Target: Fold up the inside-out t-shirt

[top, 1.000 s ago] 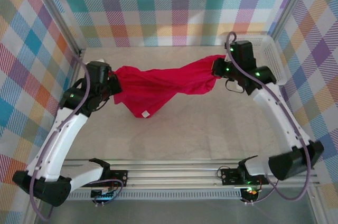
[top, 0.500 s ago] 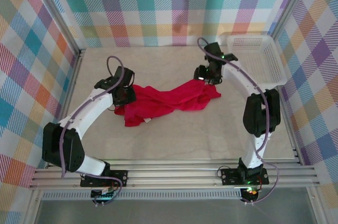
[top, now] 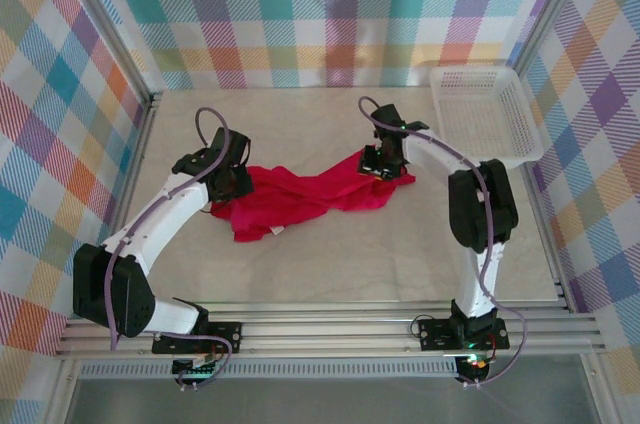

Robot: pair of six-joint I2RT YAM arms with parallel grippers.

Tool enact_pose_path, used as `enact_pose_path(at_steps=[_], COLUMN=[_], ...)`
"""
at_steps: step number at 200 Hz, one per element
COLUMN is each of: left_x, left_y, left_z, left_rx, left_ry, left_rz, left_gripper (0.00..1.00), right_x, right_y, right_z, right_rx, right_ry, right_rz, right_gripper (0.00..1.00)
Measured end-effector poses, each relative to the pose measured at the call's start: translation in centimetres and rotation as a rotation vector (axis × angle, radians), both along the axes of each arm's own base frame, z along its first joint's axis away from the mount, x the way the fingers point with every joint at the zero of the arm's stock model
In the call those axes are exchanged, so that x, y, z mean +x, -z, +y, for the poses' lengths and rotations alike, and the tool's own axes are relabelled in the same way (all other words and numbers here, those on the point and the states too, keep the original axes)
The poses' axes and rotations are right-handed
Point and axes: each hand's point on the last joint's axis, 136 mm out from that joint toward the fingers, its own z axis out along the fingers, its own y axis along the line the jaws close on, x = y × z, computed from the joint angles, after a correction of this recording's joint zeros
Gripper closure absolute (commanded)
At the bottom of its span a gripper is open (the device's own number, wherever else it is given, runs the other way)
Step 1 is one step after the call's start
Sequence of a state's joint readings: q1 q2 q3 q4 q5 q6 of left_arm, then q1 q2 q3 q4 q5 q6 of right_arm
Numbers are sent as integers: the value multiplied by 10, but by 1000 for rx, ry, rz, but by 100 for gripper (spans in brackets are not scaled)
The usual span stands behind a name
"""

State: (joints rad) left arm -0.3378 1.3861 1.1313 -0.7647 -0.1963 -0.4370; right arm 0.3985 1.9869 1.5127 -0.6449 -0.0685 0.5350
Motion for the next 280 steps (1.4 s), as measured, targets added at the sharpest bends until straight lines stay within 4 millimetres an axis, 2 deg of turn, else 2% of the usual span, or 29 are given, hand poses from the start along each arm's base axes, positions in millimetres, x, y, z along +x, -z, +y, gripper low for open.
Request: enact_pose_path(at_steps=[11, 25, 34, 41, 53, 64, 72, 86, 98, 109, 121, 143, 179, 191, 203, 212, 222, 242, 255, 268, 280], left_x=[0, -2, -4, -5, -6, -6, -5, -2, -1, 0, 4, 12, 22, 24, 25, 25, 26, 29, 35, 42, 48], left_y=[0, 0, 1, 1, -1, -2, -4, -2, 8, 22, 37, 67, 99, 105, 109, 110, 109, 98, 79, 45, -1], left_z=[1, 4, 6, 7, 9, 10, 8, 4, 0, -3, -7, -16, -34, -39, -42, -44, -44, -43, -41, -36, -30], left_rx=[5, 17, 28, 35, 35, 32, 22, -8, -23, -28, -32, -47, -120, -146, -162, -169, -171, -158, -142, -125, -118], left_ry=[-1, -5, -11, -12, -17, -16, -17, -14, -8, 0, 0, 12, 17, 10, 10, 11, 10, 9, 4, 0, -4], left_rz=[0, 6, 12, 15, 13, 8, -2, -15, 1, 30, 64, 122, 172, 181, 188, 189, 191, 192, 165, 101, 4], left_gripper=[89, 96, 95, 88, 68, 48, 38, 28, 24, 19, 18, 18, 31, 47, 74, 90, 100, 100, 100, 100, 100], right_x=[8, 16, 22, 27, 31, 30, 27, 18, 8, -1, -9, -15, -22, -24, -26, -28, -28, -25, -21, -17, -12], right_y=[0, -12, -25, -40, -68, -103, -128, -173, -207, -228, -240, -242, -221, -211, -198, -191, -185, -180, -179, -183, -193], right_z=[2, 2, 2, 3, 4, 4, 3, 2, 1, 1, 2, 5, 2, 0, -3, -6, -10, -18, -27, -39, -51], right_rx=[-3, -1, 3, 10, 24, 47, 69, 111, 150, 181, 208, 232, 207, 192, 175, 162, 151, 133, 117, 99, 91], right_ry=[1, 1, -8, -11, -20, -28, -32, -38, -47, -58, -71, -87, -87, -86, -84, -83, -79, -64, -47, -25, 2], right_rz=[-6, -26, -52, -82, -138, -202, -246, -331, -391, -426, -441, -424, -365, -341, -313, -296, -285, -277, -279, -283, -299], right_gripper=[100, 100, 100, 100, 100, 100, 100, 100, 100, 100, 100, 100, 100, 100, 100, 100, 100, 100, 100, 100, 100])
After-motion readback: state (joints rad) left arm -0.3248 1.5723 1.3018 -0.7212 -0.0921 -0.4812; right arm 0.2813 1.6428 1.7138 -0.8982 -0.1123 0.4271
